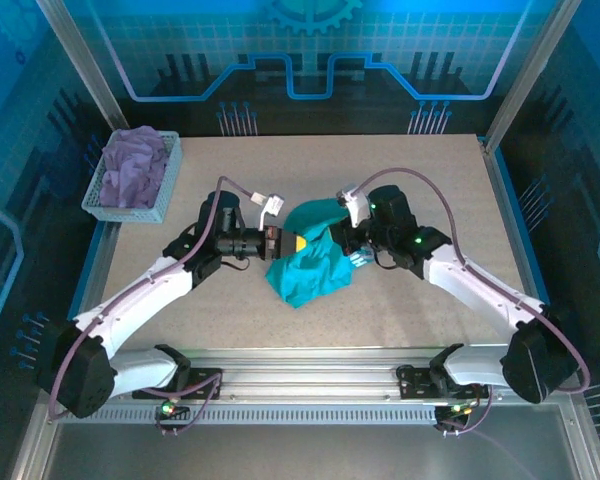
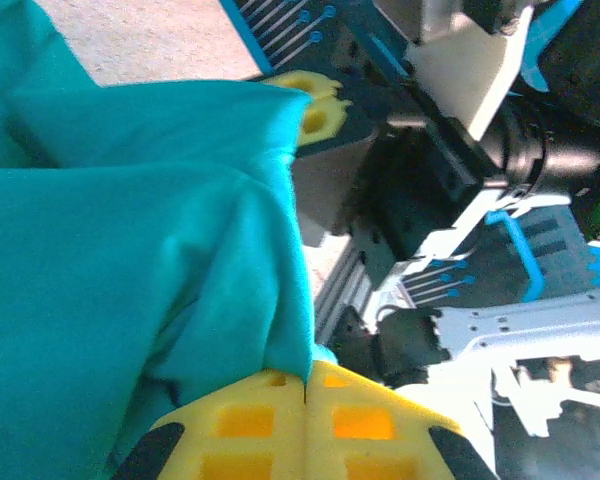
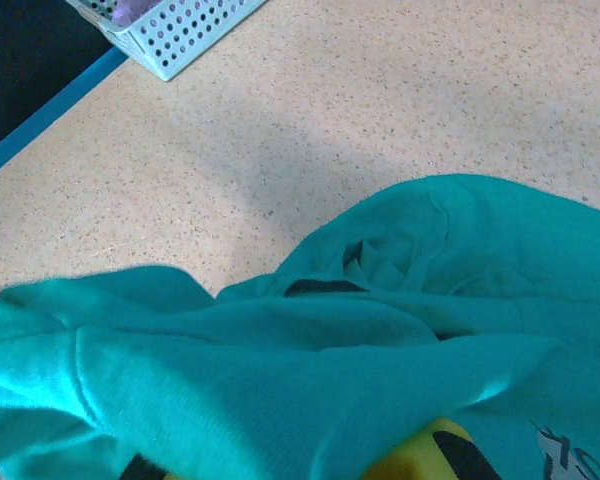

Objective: Fold the inside-out t-shirt

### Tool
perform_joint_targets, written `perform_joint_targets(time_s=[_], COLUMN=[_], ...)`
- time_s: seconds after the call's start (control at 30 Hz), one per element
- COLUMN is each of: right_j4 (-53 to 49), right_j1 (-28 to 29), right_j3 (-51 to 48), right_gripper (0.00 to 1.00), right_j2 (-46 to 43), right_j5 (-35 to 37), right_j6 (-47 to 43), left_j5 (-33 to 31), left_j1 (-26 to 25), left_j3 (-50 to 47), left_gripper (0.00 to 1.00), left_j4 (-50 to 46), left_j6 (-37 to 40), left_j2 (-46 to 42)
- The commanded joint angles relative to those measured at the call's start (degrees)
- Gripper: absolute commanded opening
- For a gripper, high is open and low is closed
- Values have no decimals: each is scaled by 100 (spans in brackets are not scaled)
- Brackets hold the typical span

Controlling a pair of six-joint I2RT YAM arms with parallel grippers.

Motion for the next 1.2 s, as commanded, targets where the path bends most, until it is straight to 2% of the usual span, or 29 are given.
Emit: perform_joint_targets(time_s=[0.0, 0.13, 0.33, 0.43, 0.53, 0.6, 0.67, 0.77, 1.0, 1.17], right_j4=[-992, -1670, -1909, -1806, -1419, -1023, -547, -102, 344, 543], right_j1=[170, 191, 316, 480, 677, 791, 923, 1051, 1156, 1134], right_j3=[593, 839, 491, 192, -198, -409, -556, -575, -398, -378], right_gripper=[15, 29, 41, 43, 41, 35, 28, 24, 24, 25], right_j2=[469, 544, -348, -837, -1188, -1249, -1145, -786, 28, 237], right_j5=[804, 1451, 1498, 1231, 819, 456, 101, -123, 132, 857], right_j6=[-47, -94, -280, -269, -142, -48, 55, 118, 24, -127], left_j5=[487, -58, -552, -642, -653, -653, -645, -645, -642, -634], left_j1=[146, 169, 169, 174, 169, 169, 174, 169, 169, 169], left_j3=[-127, 43, 208, 231, 270, 271, 278, 262, 293, 280], left_gripper=[0, 0, 0, 0, 0, 0, 0, 0, 0, 0], left_j4=[637, 209, -147, -190, -200, -191, -194, -213, -291, -305], left_j6=[-570, -416, -260, -245, -253, -265, -275, -260, -236, -229], left_j2=[-59, -41, 16, 51, 96, 114, 107, 73, 2, -22])
